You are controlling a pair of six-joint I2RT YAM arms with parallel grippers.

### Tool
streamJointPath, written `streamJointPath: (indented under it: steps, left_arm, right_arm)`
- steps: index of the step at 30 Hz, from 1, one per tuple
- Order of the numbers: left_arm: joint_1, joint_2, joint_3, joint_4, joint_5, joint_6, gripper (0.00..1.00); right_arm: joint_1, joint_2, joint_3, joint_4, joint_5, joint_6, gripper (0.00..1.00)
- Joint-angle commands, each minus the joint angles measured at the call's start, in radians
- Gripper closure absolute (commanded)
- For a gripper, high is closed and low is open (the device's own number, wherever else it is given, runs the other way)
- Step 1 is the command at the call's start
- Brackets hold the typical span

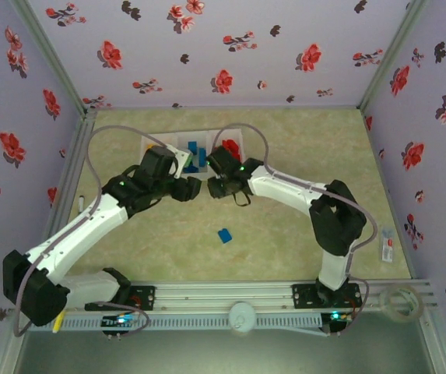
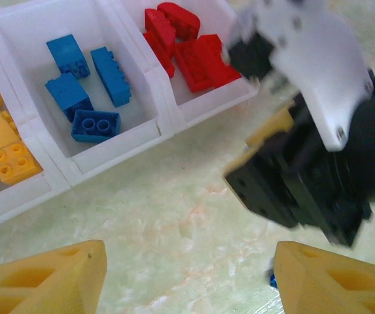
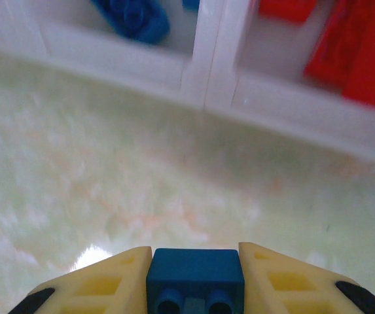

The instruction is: Sort the legos into containers by color

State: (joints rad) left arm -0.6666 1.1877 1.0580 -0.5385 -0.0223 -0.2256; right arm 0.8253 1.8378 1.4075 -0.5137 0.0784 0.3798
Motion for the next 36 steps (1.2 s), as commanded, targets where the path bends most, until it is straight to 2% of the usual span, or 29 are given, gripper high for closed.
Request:
streamJointPath:
  steps: [1,13,17,19,23,32,36]
  left_arm:
    - [0.005,-0.039,-0.009,-0.003,-0.014,-0.002,0.31]
    - [0.007,-0.052,-0.018,-0.028,-0.030,-0.015,0.31]
    - [0.007,-0.061,-0.021,-0.048,-0.030,-0.020,0.30]
    - [0.007,-0.069,-0.022,-0.065,-0.033,-0.017,0.29]
    - [0.007,-0.093,-0.026,-0.078,-0.036,-0.018,0.28]
    - [-0.004,-0.086,-0.038,-0.124,0.016,-0.074,0.28]
    - [-0.064,-0.058,-0.046,-0.144,0.017,-0.099,0.27]
  right_arm:
    - [-0.038,0.055,0.086,0.055,-0.017,-0.046,0.65]
    - [-0.095,0.336,0.501,0.102,-0.135,-0.085,0.62]
    - [-0.106,0.447,0.679,0.025,-0.135,-0.072,0.41]
    - [-0.110,0.460,0.713,0.014,-0.141,-0.067,0.36]
    - [-0.112,0.430,0.700,0.010,-0.124,-0.075,0.35]
    - [-0.132,0.280,0.522,0.031,-0.090,-0.081,0.34]
    - [-0.155,0.190,0.410,0.054,-0.077,-0.084,0.34]
